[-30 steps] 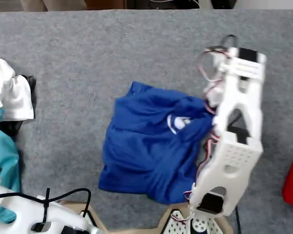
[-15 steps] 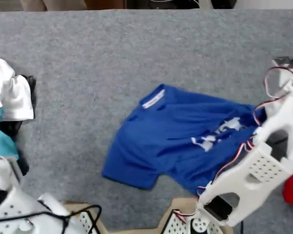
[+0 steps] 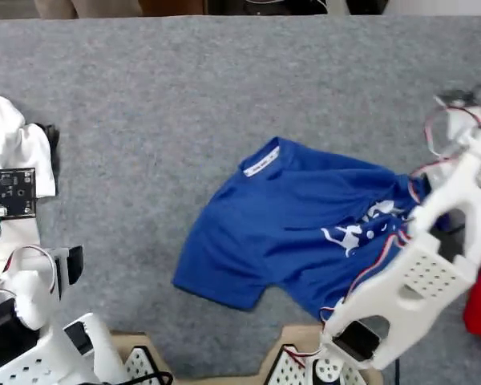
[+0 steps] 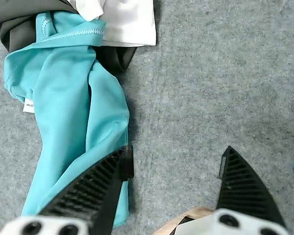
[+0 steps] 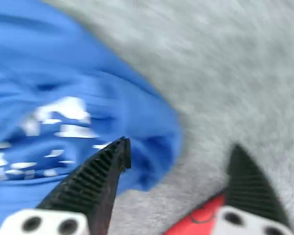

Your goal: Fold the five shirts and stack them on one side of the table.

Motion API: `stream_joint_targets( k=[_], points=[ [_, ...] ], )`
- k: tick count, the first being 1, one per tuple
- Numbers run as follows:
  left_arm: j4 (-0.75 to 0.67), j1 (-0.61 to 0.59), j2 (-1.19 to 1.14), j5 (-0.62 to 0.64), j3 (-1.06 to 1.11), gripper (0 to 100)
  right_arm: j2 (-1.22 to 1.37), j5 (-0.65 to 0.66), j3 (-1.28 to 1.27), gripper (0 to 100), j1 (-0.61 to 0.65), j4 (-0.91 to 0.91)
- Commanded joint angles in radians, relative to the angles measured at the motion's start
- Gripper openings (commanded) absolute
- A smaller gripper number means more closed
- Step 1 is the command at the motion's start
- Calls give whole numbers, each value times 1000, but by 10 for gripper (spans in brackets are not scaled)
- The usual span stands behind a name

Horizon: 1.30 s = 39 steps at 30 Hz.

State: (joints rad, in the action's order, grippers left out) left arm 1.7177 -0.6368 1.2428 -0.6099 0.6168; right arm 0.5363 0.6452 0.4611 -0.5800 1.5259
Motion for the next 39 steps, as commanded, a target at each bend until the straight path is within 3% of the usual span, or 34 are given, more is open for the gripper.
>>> stream_joint_targets(
  k=[1,5,12,18,27,32,35,39],
  points=[
    [5,-57,2,3,-2,289,-160,-15,10,375,160,118],
    [5,-161,2,3,-2,289,-252,-52,-7,375,407,262],
    [5,-330,5,0,-2,289,-331,-298,-202,375,843,256],
    [5,-365,5,0,0,289,-283,-468,-355,375,1153,181],
    [5,-365,10,-2,0,289,-33,-603,-306,375,1310,89],
    [5,-365,8,-2,0,289,153,-621,-177,366,1307,89],
    [5,-365,8,-2,0,289,263,-621,-70,272,1273,92],
    [5,-365,5,-2,0,289,372,-623,84,48,1225,103]
  ],
)
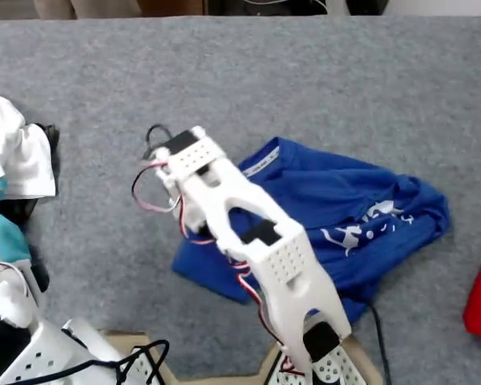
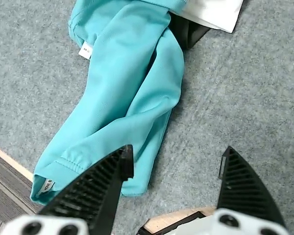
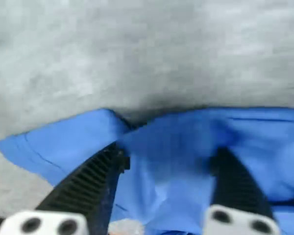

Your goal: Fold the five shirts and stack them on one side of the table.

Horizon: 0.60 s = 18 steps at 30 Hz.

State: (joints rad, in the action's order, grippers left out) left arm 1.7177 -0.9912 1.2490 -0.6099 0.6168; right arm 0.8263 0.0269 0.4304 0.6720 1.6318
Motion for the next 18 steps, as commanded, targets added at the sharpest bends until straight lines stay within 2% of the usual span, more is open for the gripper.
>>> stream_joint_targets(
  k=[1,3,10,18],
  points=[
    [5,-11,-2,-2,0,289,99,-5,159,0,-36,12],
    [5,-6,-2,-2,0,289,125,-5,252,30,-53,57],
    [5,-3,-2,-2,0,289,163,-6,631,5,-124,123],
    [5,-5,5,-2,60,289,257,-170,1010,5,-226,17]
  ],
)
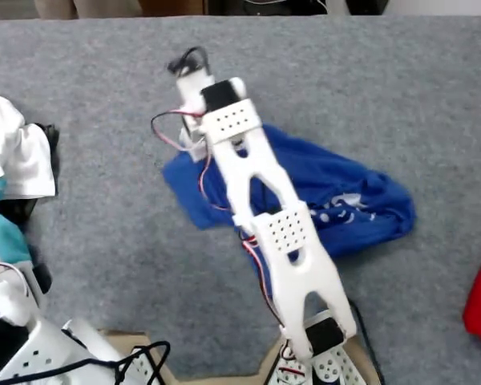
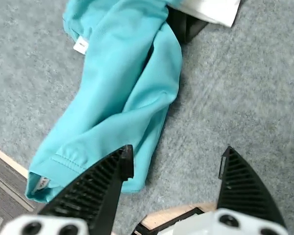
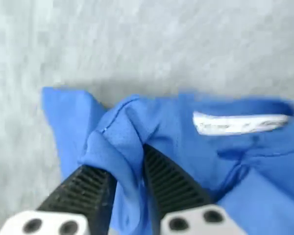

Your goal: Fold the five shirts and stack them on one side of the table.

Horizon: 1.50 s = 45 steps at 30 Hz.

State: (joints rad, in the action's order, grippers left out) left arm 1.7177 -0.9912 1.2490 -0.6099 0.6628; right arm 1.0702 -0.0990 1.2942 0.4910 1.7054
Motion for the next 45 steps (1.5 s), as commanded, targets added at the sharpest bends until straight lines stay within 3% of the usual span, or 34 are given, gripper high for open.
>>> stream_joint_targets(
  k=[1,8,14,17,20,24,30,38,43,45],
  points=[
    [5,-8,5,-2,17,289,31,-60,176,5,-59,-75],
    [5,-11,5,-3,9,289,185,-181,282,9,-232,-219],
    [5,-8,5,-3,9,289,242,-175,294,9,-397,-183],
    [5,-5,5,-3,9,289,242,-31,292,21,-452,-78],
    [5,-5,5,-3,9,289,243,163,291,105,-486,80],
    [5,-5,5,-3,11,289,236,354,243,209,-578,83],
    [5,-5,5,-3,17,289,139,511,220,235,-694,83],
    [5,-3,5,-3,12,289,-74,546,222,235,-679,40],
    [-2,-3,-1,-2,15,290,-73,534,213,235,-619,-140],
    [-2,-2,-2,-2,17,290,-31,468,214,235,-573,-206]
  ],
)
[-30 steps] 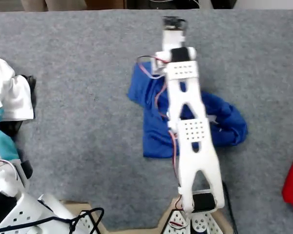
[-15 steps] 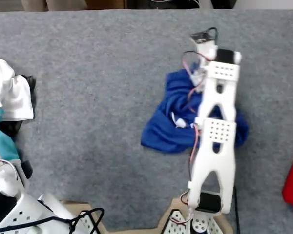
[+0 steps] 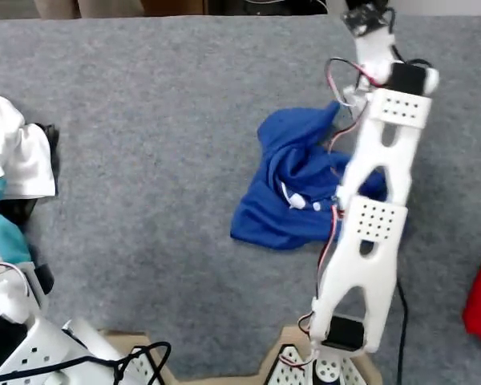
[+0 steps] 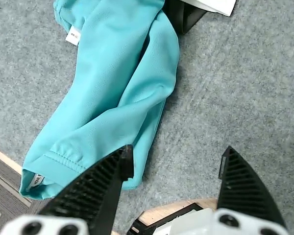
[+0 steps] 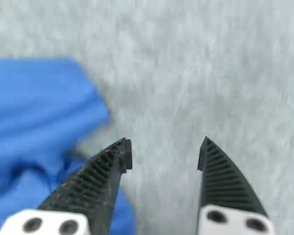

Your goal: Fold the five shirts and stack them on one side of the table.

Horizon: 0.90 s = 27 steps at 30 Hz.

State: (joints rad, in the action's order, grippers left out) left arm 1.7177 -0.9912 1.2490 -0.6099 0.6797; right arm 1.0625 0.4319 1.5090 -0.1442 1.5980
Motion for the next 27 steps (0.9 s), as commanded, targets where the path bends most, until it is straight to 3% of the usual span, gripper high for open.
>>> stream_joint_targets(
  k=[1,7,13,27],
  points=[
    [-2,-2,-2,-2,0,291,-2,-109,-1,235,87,-124],
    [-2,49,-2,-2,0,290,114,-344,-2,235,242,-327],
    [-2,68,-4,0,0,290,268,-465,-2,235,298,-480],
    [-2,69,-7,6,-9,290,340,-514,2,236,229,-439]
  ],
)
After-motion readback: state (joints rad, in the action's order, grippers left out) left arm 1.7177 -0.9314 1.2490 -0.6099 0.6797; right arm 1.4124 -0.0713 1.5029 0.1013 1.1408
